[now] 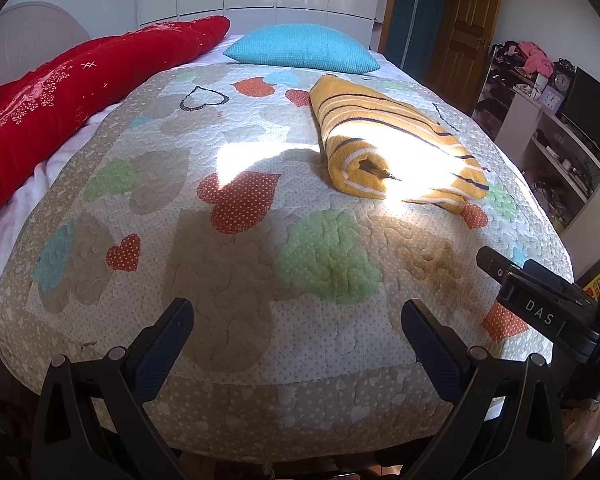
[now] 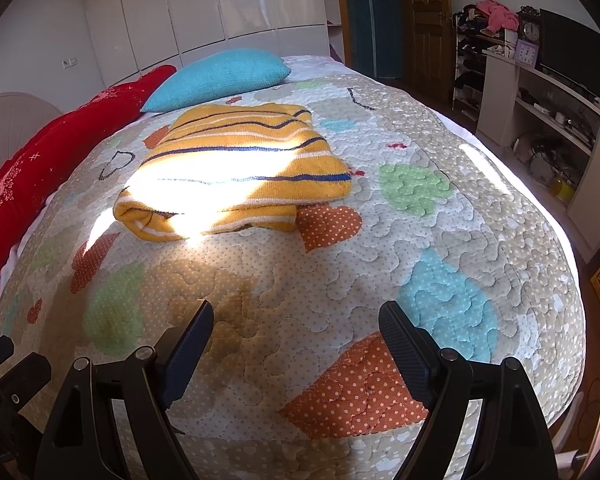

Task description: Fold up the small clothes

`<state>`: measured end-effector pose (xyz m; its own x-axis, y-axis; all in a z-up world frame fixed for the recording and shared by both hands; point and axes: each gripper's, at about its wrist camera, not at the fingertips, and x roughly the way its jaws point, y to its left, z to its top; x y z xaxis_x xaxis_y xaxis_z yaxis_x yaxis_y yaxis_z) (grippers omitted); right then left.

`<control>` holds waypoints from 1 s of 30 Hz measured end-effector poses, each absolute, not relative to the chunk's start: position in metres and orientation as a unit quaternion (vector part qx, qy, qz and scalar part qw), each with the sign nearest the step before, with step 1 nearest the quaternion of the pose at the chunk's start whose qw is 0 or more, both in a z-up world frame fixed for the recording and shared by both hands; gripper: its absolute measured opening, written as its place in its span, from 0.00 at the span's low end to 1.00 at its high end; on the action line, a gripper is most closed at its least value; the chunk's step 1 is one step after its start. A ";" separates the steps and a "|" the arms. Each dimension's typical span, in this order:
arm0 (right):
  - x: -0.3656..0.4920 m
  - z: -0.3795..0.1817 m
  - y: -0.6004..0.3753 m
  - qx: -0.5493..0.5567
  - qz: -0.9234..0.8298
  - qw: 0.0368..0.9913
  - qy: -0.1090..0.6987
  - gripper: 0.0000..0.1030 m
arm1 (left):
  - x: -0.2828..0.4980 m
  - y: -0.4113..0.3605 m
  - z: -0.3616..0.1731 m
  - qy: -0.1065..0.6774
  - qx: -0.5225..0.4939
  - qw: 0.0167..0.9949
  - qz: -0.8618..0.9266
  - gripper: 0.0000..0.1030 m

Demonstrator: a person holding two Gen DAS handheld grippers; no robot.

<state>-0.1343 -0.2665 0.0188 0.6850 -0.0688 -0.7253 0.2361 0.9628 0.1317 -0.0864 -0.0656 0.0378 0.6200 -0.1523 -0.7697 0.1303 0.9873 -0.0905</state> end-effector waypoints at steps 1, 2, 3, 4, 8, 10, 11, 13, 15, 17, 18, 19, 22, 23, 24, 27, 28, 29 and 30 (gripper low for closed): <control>-0.135 0.019 -0.267 0.109 -0.084 0.911 0.388 0.86 | -0.086 -0.066 0.038 0.429 -0.013 0.900 -0.079 1.00; -0.135 0.019 -0.267 0.109 -0.085 0.911 0.388 0.86 | -0.086 -0.066 0.037 0.430 -0.012 0.899 -0.079 1.00; -0.135 0.019 -0.268 0.110 -0.085 0.911 0.388 0.86 | -0.086 -0.066 0.037 0.431 -0.012 0.899 -0.079 1.00; -0.136 0.019 -0.268 0.111 -0.085 0.911 0.388 0.86 | -0.086 -0.066 0.037 0.431 -0.012 0.899 -0.079 1.00; -0.136 0.018 -0.269 0.112 -0.086 0.911 0.388 0.86 | -0.084 -0.066 0.034 0.437 -0.014 0.896 -0.081 1.00; -0.136 0.017 -0.269 0.112 -0.086 0.910 0.389 0.86 | -0.084 -0.066 0.032 0.441 -0.015 0.894 -0.083 1.00; -0.136 0.017 -0.269 0.112 -0.086 0.911 0.388 0.86 | -0.084 -0.066 0.031 0.442 -0.015 0.893 -0.083 1.00; -0.136 0.017 -0.269 0.112 -0.086 0.911 0.388 0.86 | -0.083 -0.067 0.030 0.444 -0.014 0.892 -0.084 1.00; -0.136 0.017 -0.268 0.111 -0.086 0.912 0.385 0.86 | -0.084 -0.068 0.029 0.445 -0.012 0.891 -0.085 1.00; -0.137 0.016 -0.269 0.111 -0.088 0.914 0.381 0.86 | -0.084 -0.070 0.027 0.448 -0.008 0.890 -0.086 1.00; -0.138 0.015 -0.269 0.110 -0.090 0.914 0.379 0.86 | -0.083 -0.071 0.025 0.450 -0.006 0.889 -0.087 1.00; -0.138 0.015 -0.270 0.110 -0.092 0.915 0.377 0.86 | -0.083 -0.072 0.024 0.452 -0.004 0.888 -0.088 1.00; -0.138 0.015 -0.275 0.108 -0.099 0.917 0.370 0.86 | -0.081 -0.076 0.020 0.457 0.003 0.885 -0.088 1.00; -0.137 0.015 -0.278 0.107 -0.102 0.918 0.369 0.86 | -0.080 -0.078 0.020 0.457 0.006 0.885 -0.088 1.00; -0.136 0.014 -0.281 0.108 -0.104 0.917 0.369 0.86 | -0.079 -0.080 0.019 0.457 0.009 0.885 -0.088 1.00; -0.133 0.010 -0.291 0.120 -0.108 0.915 0.370 0.86 | -0.077 -0.085 0.019 0.456 0.020 0.885 -0.091 1.00; -0.132 0.008 -0.294 0.123 -0.111 0.914 0.371 0.86 | -0.076 -0.086 0.019 0.456 0.024 0.885 -0.092 1.00; -0.132 0.006 -0.297 0.126 -0.113 0.913 0.372 0.86 | -0.074 -0.088 0.019 0.455 0.029 0.885 -0.092 1.00; -0.131 0.004 -0.300 0.129 -0.116 0.911 0.373 0.86 | -0.070 -0.089 0.019 0.454 0.032 0.886 -0.094 1.00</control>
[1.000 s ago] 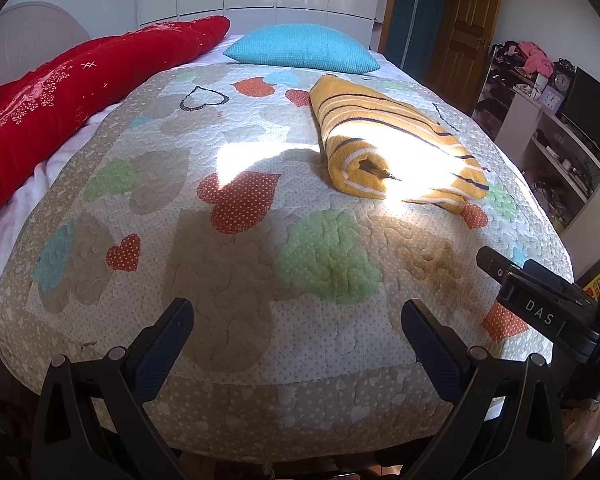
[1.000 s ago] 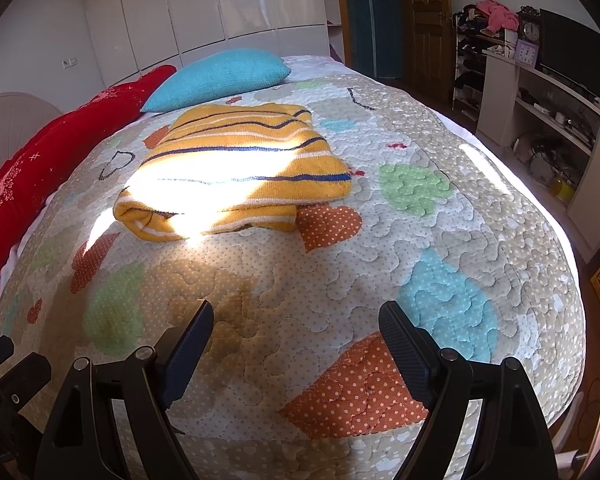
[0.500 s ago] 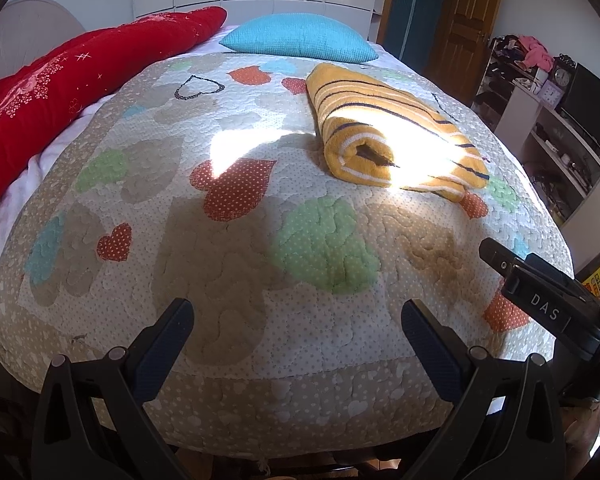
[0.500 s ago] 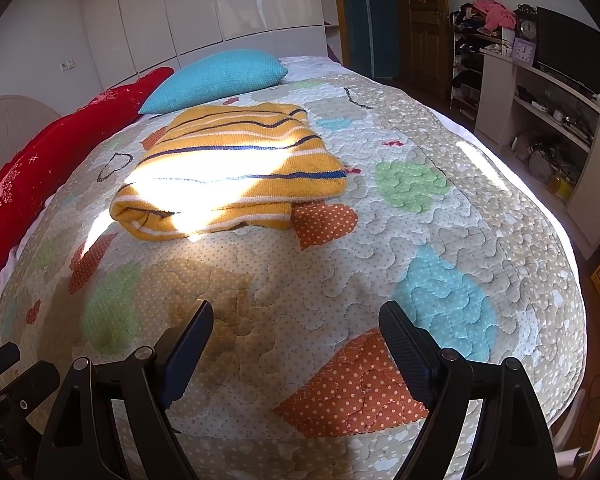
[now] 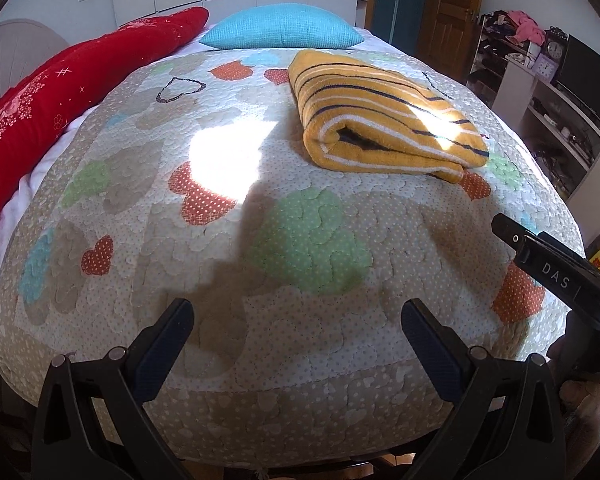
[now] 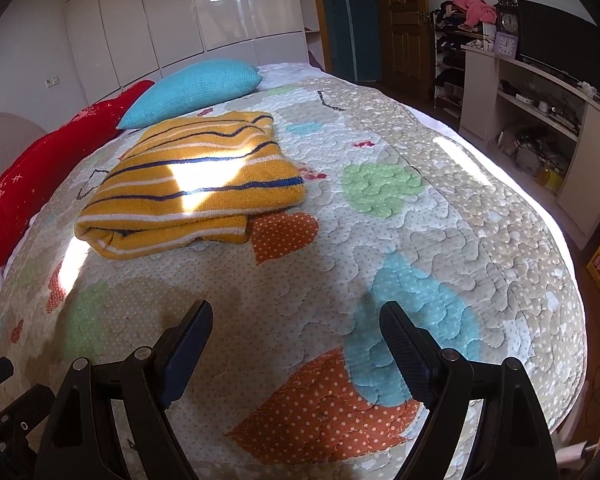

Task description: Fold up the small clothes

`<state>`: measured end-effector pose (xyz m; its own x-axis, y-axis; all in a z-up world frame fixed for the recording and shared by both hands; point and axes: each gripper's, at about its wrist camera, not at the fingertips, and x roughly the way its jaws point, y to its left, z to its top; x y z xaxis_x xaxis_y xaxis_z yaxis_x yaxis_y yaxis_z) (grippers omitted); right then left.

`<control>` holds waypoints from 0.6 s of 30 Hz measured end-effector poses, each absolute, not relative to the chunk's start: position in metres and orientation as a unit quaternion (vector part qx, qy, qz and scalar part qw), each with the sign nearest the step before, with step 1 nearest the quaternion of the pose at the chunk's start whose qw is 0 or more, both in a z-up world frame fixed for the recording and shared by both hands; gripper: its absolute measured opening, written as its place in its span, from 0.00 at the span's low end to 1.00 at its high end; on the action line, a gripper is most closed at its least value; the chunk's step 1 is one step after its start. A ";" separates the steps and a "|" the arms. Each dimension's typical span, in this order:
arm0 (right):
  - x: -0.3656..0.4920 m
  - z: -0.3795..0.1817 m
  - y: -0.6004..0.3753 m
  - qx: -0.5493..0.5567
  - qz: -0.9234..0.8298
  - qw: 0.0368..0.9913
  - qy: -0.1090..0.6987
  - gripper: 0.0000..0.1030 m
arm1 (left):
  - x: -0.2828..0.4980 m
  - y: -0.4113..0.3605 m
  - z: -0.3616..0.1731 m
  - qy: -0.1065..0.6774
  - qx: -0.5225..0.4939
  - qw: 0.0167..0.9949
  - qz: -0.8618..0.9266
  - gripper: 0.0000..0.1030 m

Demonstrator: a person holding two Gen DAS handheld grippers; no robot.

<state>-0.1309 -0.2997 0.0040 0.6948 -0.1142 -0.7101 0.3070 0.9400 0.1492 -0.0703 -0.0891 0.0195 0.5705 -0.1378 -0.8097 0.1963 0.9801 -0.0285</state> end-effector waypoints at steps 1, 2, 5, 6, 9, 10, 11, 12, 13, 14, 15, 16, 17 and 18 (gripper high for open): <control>-0.130 0.002 -0.302 0.132 -0.118 0.910 0.375 0.86 | -0.066 -0.090 0.019 0.454 0.035 0.885 -0.095 1.00; -0.129 0.000 -0.305 0.134 -0.121 0.909 0.377 0.86 | -0.061 -0.091 0.019 0.455 0.039 0.885 -0.095 1.00; -0.126 -0.007 -0.313 0.145 -0.126 0.904 0.382 0.86 | -0.044 -0.095 0.009 0.462 0.054 0.881 -0.084 1.00; -0.125 -0.010 -0.315 0.148 -0.127 0.902 0.385 0.87 | -0.038 -0.096 0.003 0.470 0.059 0.877 -0.081 1.00; -0.121 -0.015 -0.317 0.142 -0.129 0.900 0.391 0.89 | -0.025 -0.098 -0.017 0.497 0.063 0.862 -0.075 1.00; -0.119 -0.015 -0.317 0.135 -0.130 0.901 0.391 0.89 | -0.022 -0.098 -0.021 0.504 0.061 0.859 -0.074 1.00; -0.117 -0.016 -0.317 0.130 -0.131 0.902 0.391 0.90 | -0.021 -0.098 -0.024 0.503 0.059 0.859 -0.073 1.00; -0.115 -0.017 -0.317 0.127 -0.132 0.902 0.392 0.91 | -0.021 -0.099 -0.023 0.498 0.060 0.862 -0.073 1.00; -0.113 -0.018 -0.318 0.125 -0.133 0.901 0.393 0.91 | -0.021 -0.100 -0.023 0.497 0.063 0.862 -0.073 1.00; -0.110 -0.019 -0.318 0.123 -0.135 0.900 0.395 0.93 | -0.020 -0.100 -0.024 0.500 0.064 0.861 -0.074 1.00; -0.108 -0.021 -0.318 0.120 -0.137 0.899 0.398 0.95 | -0.018 -0.100 -0.025 0.503 0.062 0.859 -0.076 1.00; -0.104 -0.023 -0.317 0.112 -0.140 0.899 0.400 0.96 | -0.017 -0.098 -0.026 0.508 0.056 0.856 -0.079 1.00; -0.101 -0.025 -0.315 0.099 -0.143 0.899 0.403 0.99 | -0.016 -0.096 -0.027 0.512 0.050 0.854 -0.081 1.00; -0.099 -0.026 -0.313 0.085 -0.147 0.899 0.404 1.00 | -0.015 -0.095 -0.028 0.514 0.047 0.853 -0.083 1.00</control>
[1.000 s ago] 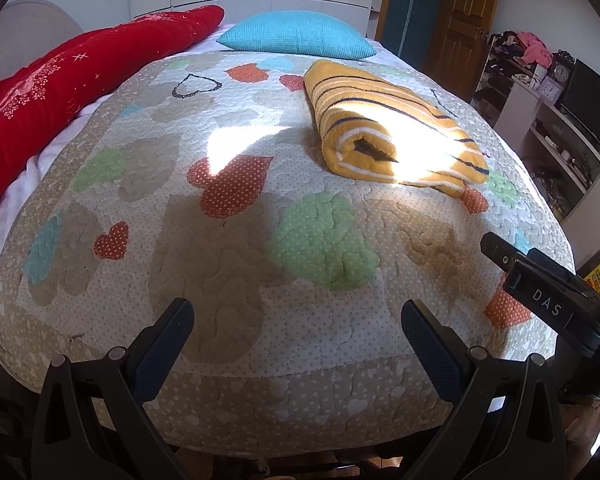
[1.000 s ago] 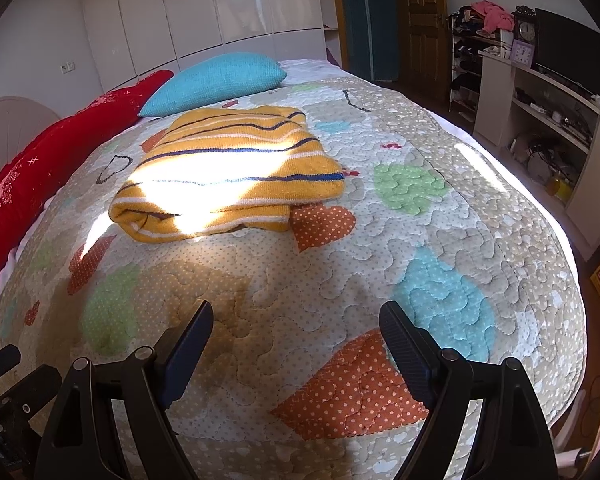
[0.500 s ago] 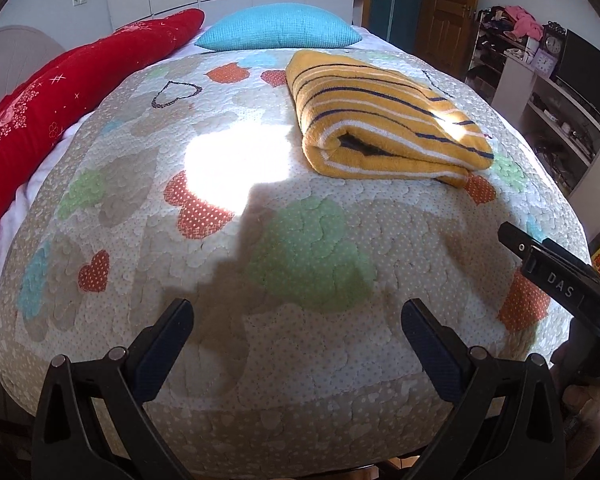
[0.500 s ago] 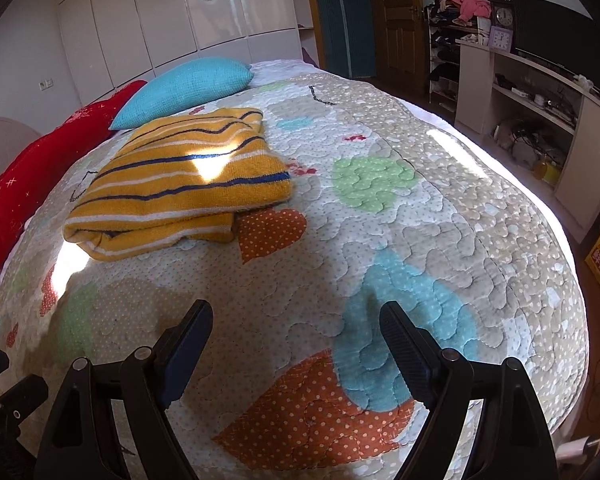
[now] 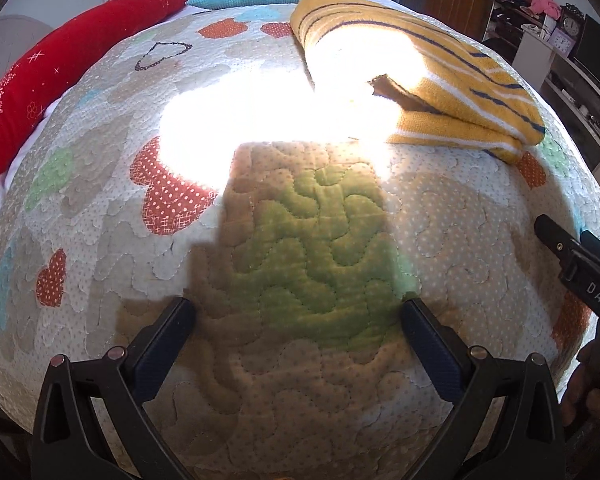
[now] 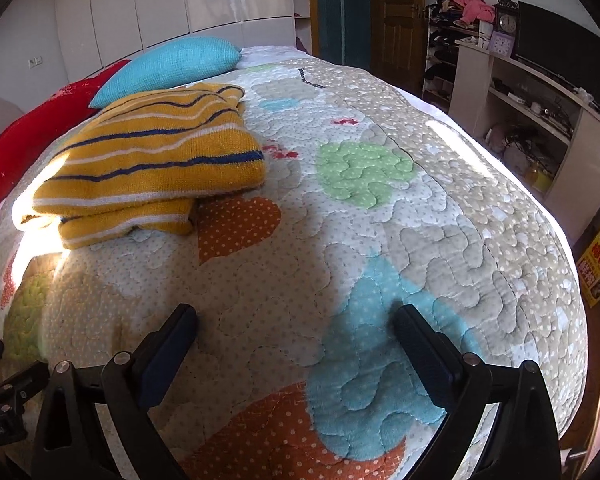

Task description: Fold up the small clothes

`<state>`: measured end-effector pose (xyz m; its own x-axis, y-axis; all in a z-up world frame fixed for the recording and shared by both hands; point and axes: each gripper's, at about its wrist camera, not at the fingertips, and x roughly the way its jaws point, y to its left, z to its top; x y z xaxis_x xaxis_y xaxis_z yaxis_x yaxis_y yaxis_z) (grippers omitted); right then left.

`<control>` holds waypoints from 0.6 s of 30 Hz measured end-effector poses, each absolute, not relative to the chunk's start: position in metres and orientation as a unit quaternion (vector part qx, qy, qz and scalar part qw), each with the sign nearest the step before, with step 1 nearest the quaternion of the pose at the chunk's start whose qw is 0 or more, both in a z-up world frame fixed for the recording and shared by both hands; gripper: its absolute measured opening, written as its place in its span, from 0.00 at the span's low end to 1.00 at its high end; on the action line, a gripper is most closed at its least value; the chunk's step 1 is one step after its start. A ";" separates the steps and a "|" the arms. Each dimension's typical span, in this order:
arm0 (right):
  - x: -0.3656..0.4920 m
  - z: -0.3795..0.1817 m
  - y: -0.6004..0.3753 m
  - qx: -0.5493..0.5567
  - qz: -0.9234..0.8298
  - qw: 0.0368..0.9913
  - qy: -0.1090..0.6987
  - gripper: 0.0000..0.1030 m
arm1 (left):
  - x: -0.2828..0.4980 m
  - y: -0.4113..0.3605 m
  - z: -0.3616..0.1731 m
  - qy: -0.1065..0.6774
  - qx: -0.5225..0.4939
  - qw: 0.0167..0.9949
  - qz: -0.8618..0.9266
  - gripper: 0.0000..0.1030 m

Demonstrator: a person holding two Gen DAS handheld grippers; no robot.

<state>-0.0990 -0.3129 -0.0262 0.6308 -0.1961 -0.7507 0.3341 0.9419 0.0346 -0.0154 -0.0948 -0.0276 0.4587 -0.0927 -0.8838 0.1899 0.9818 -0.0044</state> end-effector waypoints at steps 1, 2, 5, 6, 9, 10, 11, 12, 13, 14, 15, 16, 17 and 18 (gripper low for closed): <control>-0.098 -0.028 -0.311 0.074 -0.152 0.900 0.402 1.00 | -0.015 -0.095 -0.028 0.514 0.047 0.852 -0.083 1.00; -0.097 -0.029 -0.310 0.068 -0.157 0.901 0.398 1.00 | -0.016 -0.095 -0.028 0.514 0.047 0.853 -0.082 1.00; -0.100 -0.030 -0.311 0.076 -0.163 0.908 0.379 1.00 | -0.018 -0.095 -0.028 0.507 0.052 0.857 -0.080 1.00; -0.101 -0.031 -0.312 0.080 -0.164 0.910 0.372 1.00 | -0.019 -0.095 -0.028 0.505 0.050 0.858 -0.078 1.00; -0.105 -0.032 -0.315 0.094 -0.160 0.914 0.361 1.00 | -0.020 -0.097 -0.028 0.509 0.056 0.856 -0.078 1.00; -0.105 -0.032 -0.315 0.095 -0.157 0.914 0.361 1.00 | -0.019 -0.097 -0.028 0.514 0.057 0.852 -0.079 1.00; -0.105 -0.031 -0.316 0.098 -0.153 0.914 0.364 1.00 | -0.017 -0.097 -0.028 0.519 0.057 0.849 -0.080 1.00; -0.105 -0.031 -0.317 0.100 -0.149 0.913 0.366 1.00 | -0.016 -0.096 -0.028 0.523 0.056 0.847 -0.082 1.00; -0.104 -0.031 -0.318 0.101 -0.145 0.912 0.370 1.00 | -0.015 -0.096 -0.029 0.525 0.055 0.846 -0.082 1.00; -0.104 -0.031 -0.318 0.102 -0.141 0.911 0.373 1.00 | -0.015 -0.096 -0.029 0.524 0.055 0.846 -0.081 1.00; -0.104 -0.031 -0.318 0.100 -0.137 0.911 0.377 1.00 | -0.015 -0.096 -0.029 0.523 0.055 0.847 -0.080 1.00; -0.104 -0.031 -0.318 0.096 -0.133 0.910 0.382 1.00 | -0.015 -0.096 -0.030 0.520 0.057 0.849 -0.078 1.00; -0.103 -0.030 -0.319 0.093 -0.128 0.909 0.385 1.00 | -0.014 -0.096 -0.030 0.518 0.060 0.850 -0.077 1.00; -0.103 -0.030 -0.319 0.090 -0.124 0.909 0.387 1.00 | -0.015 -0.096 -0.030 0.517 0.060 0.851 -0.075 1.00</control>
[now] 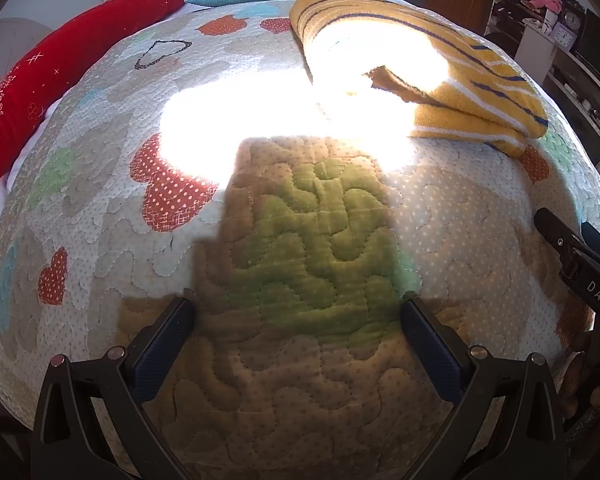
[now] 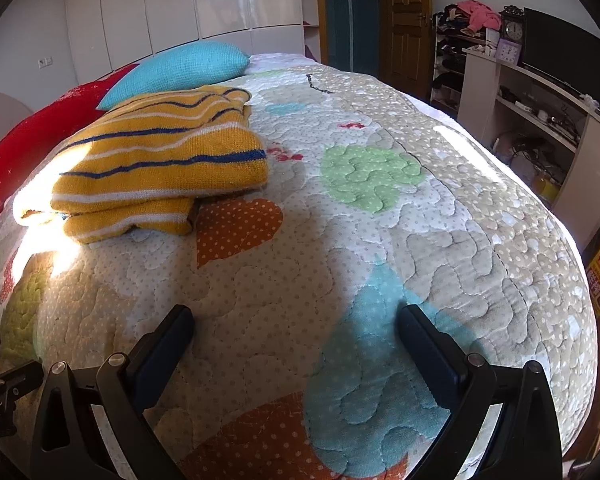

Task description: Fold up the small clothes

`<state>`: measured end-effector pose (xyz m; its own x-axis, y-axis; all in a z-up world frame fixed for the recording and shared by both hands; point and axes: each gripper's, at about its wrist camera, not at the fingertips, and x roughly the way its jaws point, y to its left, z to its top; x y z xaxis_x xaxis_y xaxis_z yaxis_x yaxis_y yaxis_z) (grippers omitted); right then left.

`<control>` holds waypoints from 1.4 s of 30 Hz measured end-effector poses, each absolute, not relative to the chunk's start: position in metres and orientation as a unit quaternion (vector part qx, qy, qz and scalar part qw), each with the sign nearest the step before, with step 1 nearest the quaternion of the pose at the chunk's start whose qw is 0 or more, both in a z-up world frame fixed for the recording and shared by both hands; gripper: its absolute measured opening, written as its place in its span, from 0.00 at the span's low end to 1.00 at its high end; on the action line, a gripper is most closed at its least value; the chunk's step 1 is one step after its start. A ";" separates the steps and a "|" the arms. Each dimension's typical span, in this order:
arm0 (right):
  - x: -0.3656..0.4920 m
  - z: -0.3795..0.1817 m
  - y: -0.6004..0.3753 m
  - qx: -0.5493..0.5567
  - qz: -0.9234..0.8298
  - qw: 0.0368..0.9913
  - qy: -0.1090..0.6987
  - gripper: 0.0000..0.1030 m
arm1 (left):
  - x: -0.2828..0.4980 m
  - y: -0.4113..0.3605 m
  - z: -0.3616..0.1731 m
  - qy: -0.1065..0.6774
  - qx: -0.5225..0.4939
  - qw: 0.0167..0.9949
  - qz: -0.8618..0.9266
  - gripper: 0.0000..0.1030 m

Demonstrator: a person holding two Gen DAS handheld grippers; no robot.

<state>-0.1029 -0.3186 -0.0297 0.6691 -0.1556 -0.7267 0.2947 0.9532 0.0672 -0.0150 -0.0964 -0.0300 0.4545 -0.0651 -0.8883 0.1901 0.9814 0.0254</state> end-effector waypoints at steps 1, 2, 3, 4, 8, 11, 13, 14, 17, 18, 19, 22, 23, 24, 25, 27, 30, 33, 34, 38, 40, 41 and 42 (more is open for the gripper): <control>-0.103 -0.028 -0.319 0.087 -0.119 0.909 0.390 1.00 | -0.015 -0.096 -0.030 0.516 0.060 0.852 -0.074 1.00; -0.102 -0.026 -0.320 0.086 -0.117 0.907 0.394 1.00 | -0.015 -0.096 -0.030 0.514 0.061 0.853 -0.075 1.00; -0.102 -0.020 -0.322 0.092 -0.118 0.907 0.394 0.94 | -0.017 -0.096 -0.030 0.512 0.062 0.854 -0.076 1.00; -0.102 -0.011 -0.326 0.103 -0.119 0.910 0.383 0.90 | -0.018 -0.096 -0.030 0.510 0.061 0.855 -0.077 1.00; -0.088 0.039 -0.339 0.154 -0.085 0.931 0.321 0.66 | -0.020 -0.097 -0.030 0.506 0.059 0.857 -0.076 1.00; -0.050 0.063 -0.338 0.179 -0.030 0.935 0.306 0.49 | -0.021 -0.097 -0.030 0.503 0.057 0.859 -0.075 1.00; -0.018 0.075 -0.331 0.186 0.006 0.937 0.295 0.43 | -0.023 -0.097 -0.030 0.501 0.057 0.860 -0.074 1.00; 0.000 0.078 -0.327 0.189 0.014 0.936 0.295 0.43 | -0.023 -0.098 -0.030 0.501 0.057 0.860 -0.073 1.00; 0.061 0.064 -0.327 0.232 0.068 0.911 0.334 0.43 | -0.022 -0.097 -0.029 0.502 0.058 0.860 -0.075 1.00; 0.079 0.051 -0.330 0.243 0.065 0.900 0.357 0.45 | -0.022 -0.097 -0.029 0.502 0.059 0.859 -0.076 1.00; 0.094 0.033 -0.331 0.245 0.052 0.887 0.387 0.46 | -0.022 -0.097 -0.029 0.502 0.060 0.859 -0.078 1.00; 0.098 0.008 -0.338 0.243 0.040 0.886 0.393 0.46 | -0.022 -0.097 -0.029 0.506 0.064 0.856 -0.084 1.00; 0.091 0.012 -0.339 0.240 0.036 0.888 0.392 0.47 | -0.023 -0.097 -0.028 0.507 0.065 0.855 -0.087 1.00; 0.083 0.015 -0.339 0.233 0.028 0.890 0.392 0.51 | -0.022 -0.097 -0.029 0.507 0.064 0.855 -0.090 1.00; 0.073 0.018 -0.339 0.222 0.019 0.894 0.389 0.57 | -0.022 -0.096 -0.029 0.506 0.063 0.855 -0.091 1.00; 0.049 0.021 -0.339 0.185 -0.023 0.904 0.386 0.74 | -0.021 -0.097 -0.029 0.505 0.061 0.857 -0.086 1.00; 0.009 0.017 -0.350 0.174 -0.040 0.904 0.388 0.74 | -0.021 -0.098 -0.029 0.497 0.057 0.862 -0.080 1.00; -0.027 0.014 -0.363 0.198 -0.046 0.901 0.384 0.75 | -0.021 -0.097 -0.029 0.490 0.042 0.868 -0.071 1.00; -0.039 0.014 -0.364 0.203 -0.047 0.901 0.380 0.74 | -0.021 -0.098 -0.028 0.488 0.042 0.869 -0.067 1.00; -0.072 0.017 -0.350 0.185 -0.046 0.911 0.367 0.76 | -0.024 -0.102 -0.020 0.491 0.047 0.868 -0.054 1.00; -0.083 0.018 -0.340 0.159 -0.052 0.917 0.363 0.77 | -0.025 -0.105 -0.010 0.488 0.050 0.869 -0.061 1.00; -0.088 0.019 -0.337 0.149 -0.055 0.919 0.362 0.77 | -0.026 -0.107 -0.002 0.478 0.056 0.875 -0.061 1.00; -0.092 0.020 -0.335 0.142 -0.058 0.920 0.360 0.77 | -0.026 -0.109 0.009 0.464 0.064 0.882 -0.061 1.00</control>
<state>-0.0915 -0.3352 0.0199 0.7342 -0.0050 -0.6790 0.2096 0.9528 0.2196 -0.0264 -0.1094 0.0086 0.5628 -0.0489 -0.8252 0.1670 0.9844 0.0555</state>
